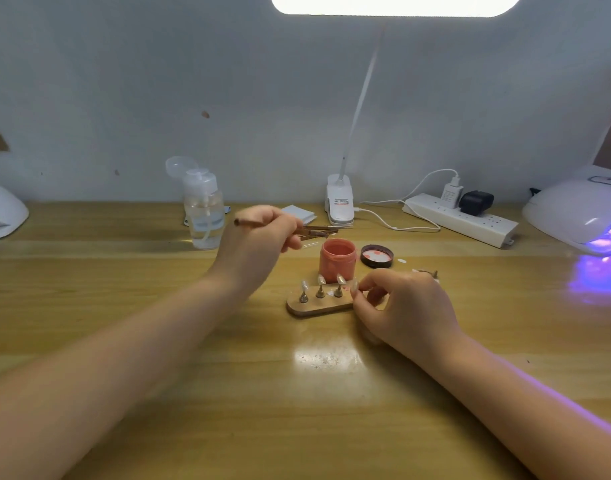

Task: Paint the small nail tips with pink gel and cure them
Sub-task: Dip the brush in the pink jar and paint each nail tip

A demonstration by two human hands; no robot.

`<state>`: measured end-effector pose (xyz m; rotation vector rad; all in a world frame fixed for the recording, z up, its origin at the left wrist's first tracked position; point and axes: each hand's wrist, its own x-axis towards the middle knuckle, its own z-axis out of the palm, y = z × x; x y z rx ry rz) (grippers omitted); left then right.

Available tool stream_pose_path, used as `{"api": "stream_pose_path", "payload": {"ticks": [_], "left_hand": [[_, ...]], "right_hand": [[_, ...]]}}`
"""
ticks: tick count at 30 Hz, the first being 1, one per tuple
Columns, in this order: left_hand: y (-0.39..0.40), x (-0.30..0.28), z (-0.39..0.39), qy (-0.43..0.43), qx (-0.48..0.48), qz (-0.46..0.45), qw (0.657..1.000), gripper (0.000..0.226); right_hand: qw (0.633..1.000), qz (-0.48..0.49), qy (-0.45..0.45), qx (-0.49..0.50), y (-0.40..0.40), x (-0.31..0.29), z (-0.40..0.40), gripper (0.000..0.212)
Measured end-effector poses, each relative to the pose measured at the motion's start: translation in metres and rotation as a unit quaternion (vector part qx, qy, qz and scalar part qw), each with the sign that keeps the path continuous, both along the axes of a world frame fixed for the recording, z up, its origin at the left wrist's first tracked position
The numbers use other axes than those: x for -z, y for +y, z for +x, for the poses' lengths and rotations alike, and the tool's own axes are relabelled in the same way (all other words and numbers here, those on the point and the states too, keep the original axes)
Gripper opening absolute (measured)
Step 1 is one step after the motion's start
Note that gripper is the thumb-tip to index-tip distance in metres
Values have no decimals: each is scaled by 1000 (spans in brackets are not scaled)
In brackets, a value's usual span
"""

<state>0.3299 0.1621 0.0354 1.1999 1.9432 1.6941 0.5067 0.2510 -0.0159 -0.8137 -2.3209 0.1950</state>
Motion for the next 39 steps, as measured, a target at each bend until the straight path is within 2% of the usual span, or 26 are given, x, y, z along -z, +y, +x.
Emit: {"api": "stream_pose_path", "payload": {"ticks": [3, 5, 14, 17, 22, 27, 32, 36, 39], "left_hand": [[23, -24, -7, 80, 7, -83, 993, 23], [39, -34, -9, 101, 19, -122, 987, 22], [78, -32, 0, 62, 62, -279, 956, 6], [77, -27, 2, 52, 53, -305, 949, 16], [65, -34, -10, -56, 21, -226, 972, 15], [37, -28, -27, -166, 38, -195, 966, 22], [12, -12, -28, -232, 53, -114, 964, 20], [-7, 1, -17, -206, 47, 3, 977, 19], [-27, 16, -1, -79, 51, 63, 994, 16]], "right_hand": [[1000, 5, 4, -8, -1, -1, 1, 16], [1000, 1, 8, -7, -2, -2, 1, 15], [998, -42, 36, 10, -6, 0, -3, 9], [998, -48, 33, -1, -6, 0, -3, 9], [997, -55, 40, -35, -7, -2, -4, 8], [993, -67, 52, -83, -11, -1, -6, 6], [973, -134, 145, -123, -7, 1, -6, 5], [956, -164, 213, -118, -2, 1, -6, 6], [954, -161, 227, -112, 1, 2, -7, 6]]}}
